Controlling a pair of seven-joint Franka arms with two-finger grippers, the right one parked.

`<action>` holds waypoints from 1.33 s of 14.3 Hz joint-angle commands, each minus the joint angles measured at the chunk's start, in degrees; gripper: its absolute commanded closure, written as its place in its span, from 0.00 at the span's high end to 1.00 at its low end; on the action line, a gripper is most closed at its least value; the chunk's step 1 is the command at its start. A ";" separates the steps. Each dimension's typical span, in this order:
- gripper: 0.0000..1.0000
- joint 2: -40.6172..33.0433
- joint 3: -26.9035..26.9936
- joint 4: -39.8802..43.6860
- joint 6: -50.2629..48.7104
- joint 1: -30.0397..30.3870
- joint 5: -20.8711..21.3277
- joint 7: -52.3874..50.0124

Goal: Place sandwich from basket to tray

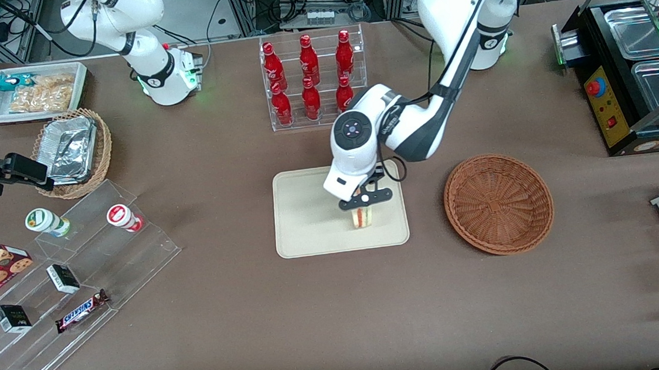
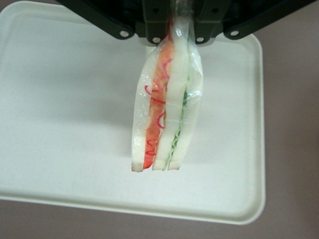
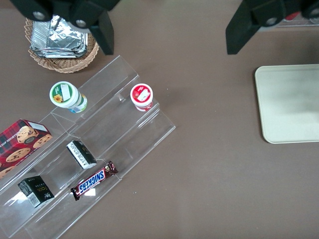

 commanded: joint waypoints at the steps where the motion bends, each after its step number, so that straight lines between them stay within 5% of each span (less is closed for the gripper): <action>1: 0.00 2.76 0.69 2.94 0.09 -2.49 0.06 -1.61; 4: 0.00 5.74 0.69 3.38 3.78 -3.37 0.06 -2.23; 6: 0.18 6.19 0.69 3.47 4.58 -3.37 0.06 -2.14; 7: 0.47 5.93 0.69 3.65 4.58 -3.20 0.32 -1.09; 8: 0.99 5.67 0.78 4.08 4.58 -2.94 0.67 -0.30; 19: 1.00 -7.51 4.65 3.04 -11.15 2.60 -0.12 0.23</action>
